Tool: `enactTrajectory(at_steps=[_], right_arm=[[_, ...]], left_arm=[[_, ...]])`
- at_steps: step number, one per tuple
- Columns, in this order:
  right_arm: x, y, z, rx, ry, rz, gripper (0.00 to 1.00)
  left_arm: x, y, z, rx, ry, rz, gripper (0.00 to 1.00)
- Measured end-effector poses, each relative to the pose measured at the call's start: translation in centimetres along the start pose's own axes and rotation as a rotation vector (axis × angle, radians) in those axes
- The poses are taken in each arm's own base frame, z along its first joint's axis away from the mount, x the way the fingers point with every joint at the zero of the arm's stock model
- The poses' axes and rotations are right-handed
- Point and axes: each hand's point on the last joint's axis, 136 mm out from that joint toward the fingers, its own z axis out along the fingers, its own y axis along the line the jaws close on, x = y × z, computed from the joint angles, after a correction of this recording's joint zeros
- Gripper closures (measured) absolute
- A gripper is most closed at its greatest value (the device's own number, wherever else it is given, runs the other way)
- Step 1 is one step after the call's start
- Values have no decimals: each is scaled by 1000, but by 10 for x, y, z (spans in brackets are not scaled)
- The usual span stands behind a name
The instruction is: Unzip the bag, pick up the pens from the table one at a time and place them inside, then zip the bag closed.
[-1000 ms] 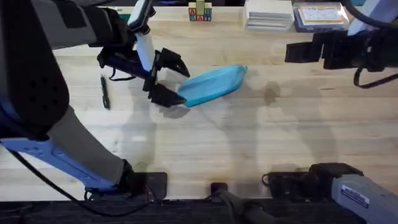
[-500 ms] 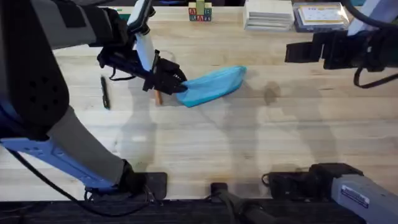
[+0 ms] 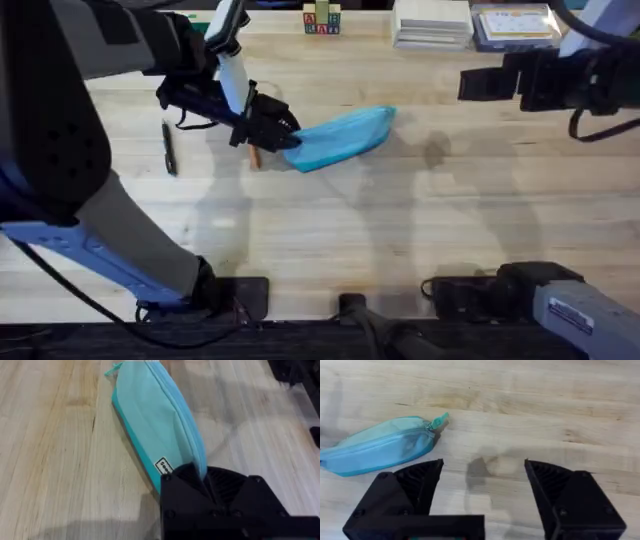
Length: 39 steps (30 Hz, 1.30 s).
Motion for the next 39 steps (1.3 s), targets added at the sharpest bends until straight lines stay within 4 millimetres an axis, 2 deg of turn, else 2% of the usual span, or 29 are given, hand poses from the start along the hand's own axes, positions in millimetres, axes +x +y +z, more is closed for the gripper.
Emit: enactTrajectory(at_steps=[5, 16, 28, 39], right_arm=[[3, 6, 6, -40, 24, -15, 5], [14, 17, 32, -132, 105, -204, 5], [15, 17, 33, -145, 94, -407, 5], [14, 17, 33, -149, 88, -490, 5]], left_arm=[[0, 0, 0, 0, 0, 0, 956], [0, 0, 0, 0, 0, 0, 956], [0, 0, 0, 0, 0, 0, 956], [0, 0, 0, 0, 0, 0, 956]])
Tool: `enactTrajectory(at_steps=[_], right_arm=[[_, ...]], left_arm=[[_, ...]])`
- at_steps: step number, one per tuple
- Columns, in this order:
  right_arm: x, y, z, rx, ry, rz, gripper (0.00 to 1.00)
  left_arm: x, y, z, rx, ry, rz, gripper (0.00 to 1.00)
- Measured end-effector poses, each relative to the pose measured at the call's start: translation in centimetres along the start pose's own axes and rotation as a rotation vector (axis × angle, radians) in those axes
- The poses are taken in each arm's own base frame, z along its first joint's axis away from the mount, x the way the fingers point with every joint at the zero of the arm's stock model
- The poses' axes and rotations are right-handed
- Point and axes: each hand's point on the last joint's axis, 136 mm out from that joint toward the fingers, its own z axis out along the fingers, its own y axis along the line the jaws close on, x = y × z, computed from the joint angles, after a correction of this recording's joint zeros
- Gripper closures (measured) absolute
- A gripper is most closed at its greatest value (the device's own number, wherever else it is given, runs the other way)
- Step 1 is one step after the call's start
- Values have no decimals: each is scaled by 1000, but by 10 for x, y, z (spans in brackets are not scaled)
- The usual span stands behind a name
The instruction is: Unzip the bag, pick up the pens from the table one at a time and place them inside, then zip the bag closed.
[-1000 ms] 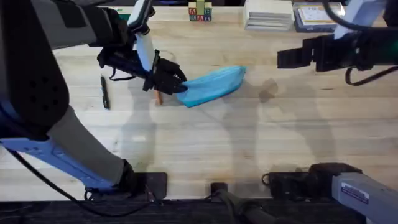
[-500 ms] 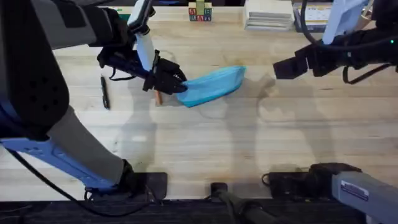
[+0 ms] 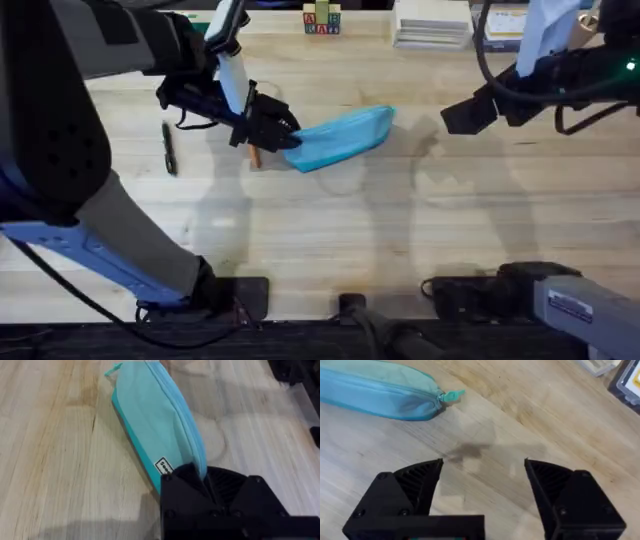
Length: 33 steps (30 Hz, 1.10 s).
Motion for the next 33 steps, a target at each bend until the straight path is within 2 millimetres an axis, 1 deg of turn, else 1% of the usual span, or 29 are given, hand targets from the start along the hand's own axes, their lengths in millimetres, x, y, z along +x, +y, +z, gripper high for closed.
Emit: enactTrajectory(at_steps=[6, 10, 16, 30, 33], right_arm=[[-1, 0, 0, 1, -2, -42, 5], [-5, -4, 0, 16, -20, -51, 5], [2, -1, 0, 5, 10, -45, 4], [2, -1, 0, 5, 9, -52, 5], [-1, -2, 0, 12, -2, -54, 5]], left_arm=[[0, 0, 0, 0, 0, 0, 956], [0, 0, 0, 0, 0, 0, 956], [0, 0, 0, 0, 0, 0, 958], [0, 0, 0, 0, 0, 0, 959], [0, 0, 0, 0, 0, 0, 959]])
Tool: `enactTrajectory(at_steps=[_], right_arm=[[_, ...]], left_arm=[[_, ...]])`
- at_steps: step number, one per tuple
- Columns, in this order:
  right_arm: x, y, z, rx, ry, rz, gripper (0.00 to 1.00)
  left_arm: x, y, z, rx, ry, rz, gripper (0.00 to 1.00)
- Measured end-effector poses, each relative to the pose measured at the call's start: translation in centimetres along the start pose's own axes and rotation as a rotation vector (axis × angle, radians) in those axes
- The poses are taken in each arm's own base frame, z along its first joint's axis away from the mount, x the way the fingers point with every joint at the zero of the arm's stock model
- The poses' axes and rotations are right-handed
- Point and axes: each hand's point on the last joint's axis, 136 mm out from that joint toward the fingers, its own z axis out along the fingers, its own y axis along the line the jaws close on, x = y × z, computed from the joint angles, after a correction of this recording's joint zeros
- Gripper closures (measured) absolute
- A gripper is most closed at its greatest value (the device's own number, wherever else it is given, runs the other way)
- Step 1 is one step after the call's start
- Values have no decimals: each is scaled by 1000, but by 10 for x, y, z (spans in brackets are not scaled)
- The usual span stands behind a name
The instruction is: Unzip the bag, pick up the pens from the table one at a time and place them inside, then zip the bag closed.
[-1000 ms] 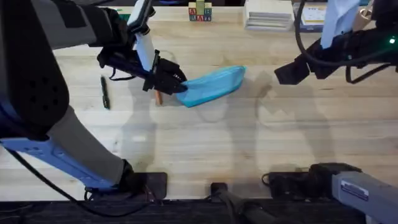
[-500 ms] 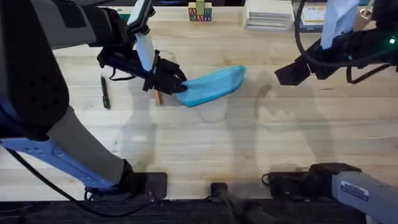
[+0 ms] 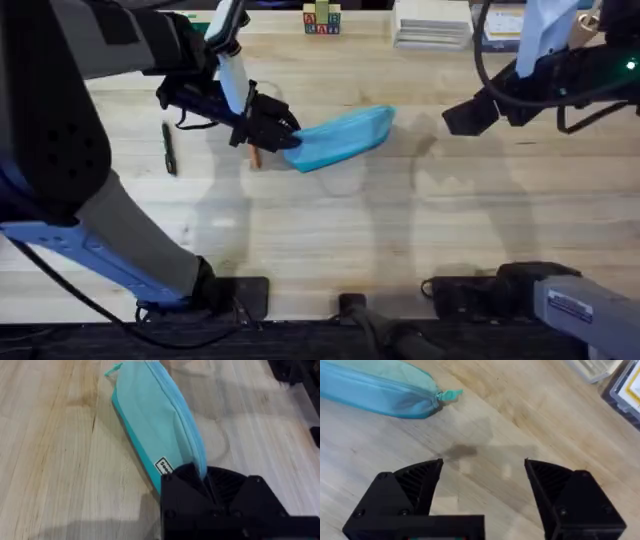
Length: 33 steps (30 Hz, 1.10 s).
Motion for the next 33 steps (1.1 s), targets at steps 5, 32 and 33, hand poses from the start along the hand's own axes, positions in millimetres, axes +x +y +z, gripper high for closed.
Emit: enactTrajectory(at_steps=[5, 32, 33], right_arm=[[-2, -4, 0, 20, -4, -17, 5], [-29, 22, 13, -242, -233, -359, 11], [-29, 20, 15, -260, -241, -345, 11]], left_arm=[[0, 0, 0, 0, 0, 0, 958], [0, 0, 0, 0, 0, 0, 958], [0, 0, 0, 0, 0, 0, 958]])
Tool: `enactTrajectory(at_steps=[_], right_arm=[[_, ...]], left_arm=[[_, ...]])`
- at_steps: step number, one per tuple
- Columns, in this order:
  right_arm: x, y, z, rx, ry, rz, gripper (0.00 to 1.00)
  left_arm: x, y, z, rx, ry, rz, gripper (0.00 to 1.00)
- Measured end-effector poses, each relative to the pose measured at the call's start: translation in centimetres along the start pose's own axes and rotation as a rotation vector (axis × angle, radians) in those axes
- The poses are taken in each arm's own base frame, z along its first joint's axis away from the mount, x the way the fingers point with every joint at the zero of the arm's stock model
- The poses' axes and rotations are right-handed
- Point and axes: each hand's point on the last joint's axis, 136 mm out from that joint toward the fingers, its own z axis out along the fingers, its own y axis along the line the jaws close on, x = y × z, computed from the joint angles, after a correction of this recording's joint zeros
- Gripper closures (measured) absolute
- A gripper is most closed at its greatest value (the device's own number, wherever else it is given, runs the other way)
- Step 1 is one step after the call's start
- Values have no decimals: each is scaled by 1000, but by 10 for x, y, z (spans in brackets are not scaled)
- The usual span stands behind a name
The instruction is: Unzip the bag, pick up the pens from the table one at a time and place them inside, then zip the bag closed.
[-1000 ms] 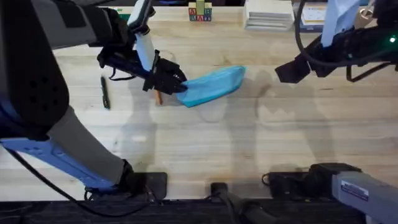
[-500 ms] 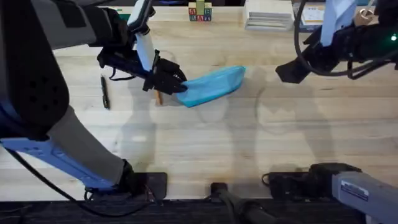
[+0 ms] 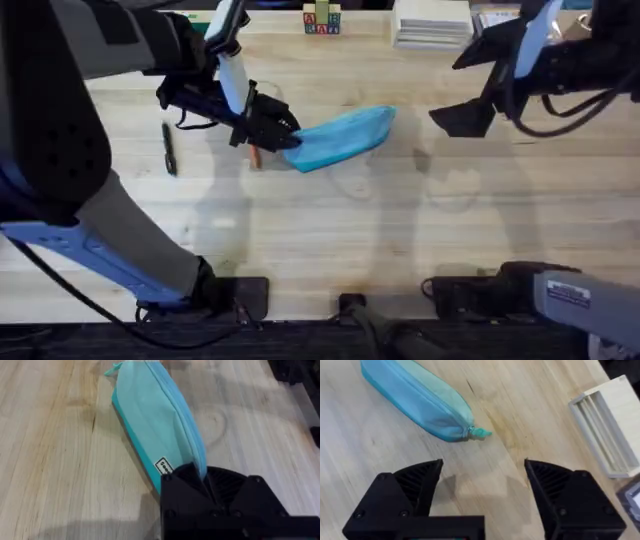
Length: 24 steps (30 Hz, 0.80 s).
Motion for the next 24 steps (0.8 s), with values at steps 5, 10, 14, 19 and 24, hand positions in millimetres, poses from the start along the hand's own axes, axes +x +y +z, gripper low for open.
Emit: enactTrajectory(at_steps=[5, 10, 14, 19, 24], right_arm=[[-5, -9, -2, -121, -28, 38, 11], [-19, -16, -9, -209, -24, -12, 11], [-24, -23, -7, -263, -22, -56, 11], [-17, -26, 4, -298, -26, -140, 11], [-15, -26, 6, -304, -44, -266, 10]], left_arm=[[0, 0, 0, 0, 0, 0, 958], [0, 0, 0, 0, 0, 0, 958], [0, 0, 0, 0, 0, 0, 958], [0, 0, 0, 0, 0, 0, 958], [0, 0, 0, 0, 0, 0, 958]])
